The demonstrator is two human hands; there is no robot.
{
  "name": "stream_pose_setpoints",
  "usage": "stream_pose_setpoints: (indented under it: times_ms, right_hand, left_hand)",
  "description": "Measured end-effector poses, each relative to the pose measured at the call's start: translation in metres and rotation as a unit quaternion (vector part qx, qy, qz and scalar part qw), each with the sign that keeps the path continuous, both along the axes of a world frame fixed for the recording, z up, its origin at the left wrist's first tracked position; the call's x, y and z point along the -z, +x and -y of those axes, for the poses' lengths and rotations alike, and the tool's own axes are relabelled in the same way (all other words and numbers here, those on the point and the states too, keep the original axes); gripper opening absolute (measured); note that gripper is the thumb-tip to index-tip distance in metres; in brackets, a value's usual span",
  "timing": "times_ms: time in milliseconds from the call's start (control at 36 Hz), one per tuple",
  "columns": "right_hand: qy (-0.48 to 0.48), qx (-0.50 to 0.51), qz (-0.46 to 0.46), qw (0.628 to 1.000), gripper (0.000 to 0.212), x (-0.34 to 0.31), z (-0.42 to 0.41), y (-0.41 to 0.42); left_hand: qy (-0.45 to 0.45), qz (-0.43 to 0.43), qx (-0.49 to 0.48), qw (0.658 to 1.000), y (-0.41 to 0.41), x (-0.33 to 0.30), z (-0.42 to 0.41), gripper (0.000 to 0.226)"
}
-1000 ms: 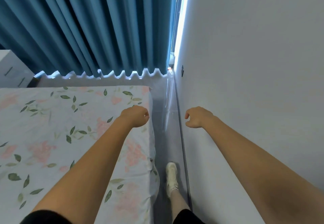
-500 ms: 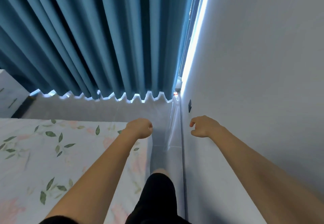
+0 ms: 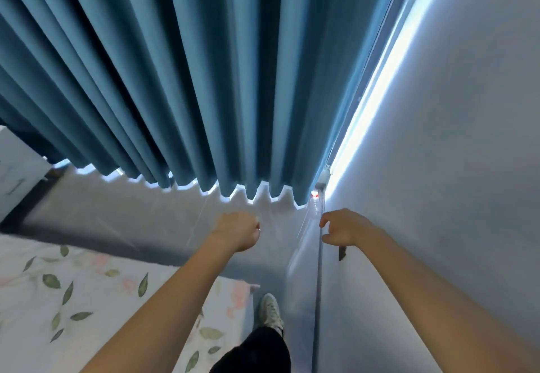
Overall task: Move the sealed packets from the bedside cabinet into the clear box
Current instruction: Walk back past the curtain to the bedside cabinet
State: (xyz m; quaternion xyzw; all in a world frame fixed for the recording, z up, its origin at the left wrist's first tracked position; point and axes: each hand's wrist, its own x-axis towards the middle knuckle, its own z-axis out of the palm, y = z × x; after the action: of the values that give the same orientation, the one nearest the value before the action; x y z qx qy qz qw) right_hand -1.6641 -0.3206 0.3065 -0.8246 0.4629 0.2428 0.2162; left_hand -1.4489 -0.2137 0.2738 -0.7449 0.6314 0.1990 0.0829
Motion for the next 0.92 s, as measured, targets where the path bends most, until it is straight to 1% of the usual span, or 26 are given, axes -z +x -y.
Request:
stream_pose_setpoints:
  times_ms: [56, 194, 333, 472, 556, 611, 694, 806, 917]
  right_hand:
    - [-0.004, -0.026, -0.006, 1.000, 0.039, -0.001, 0.037, 0.021]
    - [-0.015, -0.064, 0.012, 0.998, 0.041, -0.008, 0.114, 0.068]
    - [-0.010, -0.119, 0.004, 0.993, 0.040, -0.011, 0.169, 0.117]
    - [-0.002, -0.163, 0.016, 0.987, 0.035, -0.006, 0.225, 0.180]
    - [-0.011, -0.210, 0.023, 0.977, 0.032, -0.001, 0.264, 0.231]
    - [-0.024, -0.245, 0.022, 0.969, 0.026, 0.002, 0.283, 0.268]
    - [-0.037, -0.303, 0.012, 0.952, 0.025, 0.007, 0.302, 0.320]
    - [-0.027, -0.384, 0.007, 0.923, 0.029, 0.006, 0.311, 0.389]
    - [-0.005, -0.451, 0.008, 0.892, 0.027, 0.010, 0.300, 0.464]
  left_hand:
    - [0.005, 0.009, -0.011, 1.000, 0.014, -0.001, 0.030, 0.032]
    - [0.007, 0.044, -0.031, 0.999, 0.046, -0.019, 0.098, 0.035]
    - [0.006, 0.002, -0.079, 0.997, 0.082, -0.018, 0.150, 0.033]
    - [0.026, -0.065, -0.177, 0.982, 0.128, 0.002, 0.187, 0.030]
    - [0.025, -0.097, -0.233, 0.967, 0.162, 0.001, 0.210, 0.029]
    - [0.004, -0.095, -0.275, 0.957, 0.186, 0.002, 0.221, 0.027]
    - [0.008, -0.080, -0.333, 0.940, 0.221, 0.005, 0.229, 0.028]
    - [0.012, -0.073, -0.393, 0.916, 0.256, 0.003, 0.218, 0.033]
    - [0.010, -0.074, -0.467, 0.881, 0.289, 0.003, 0.185, 0.032]
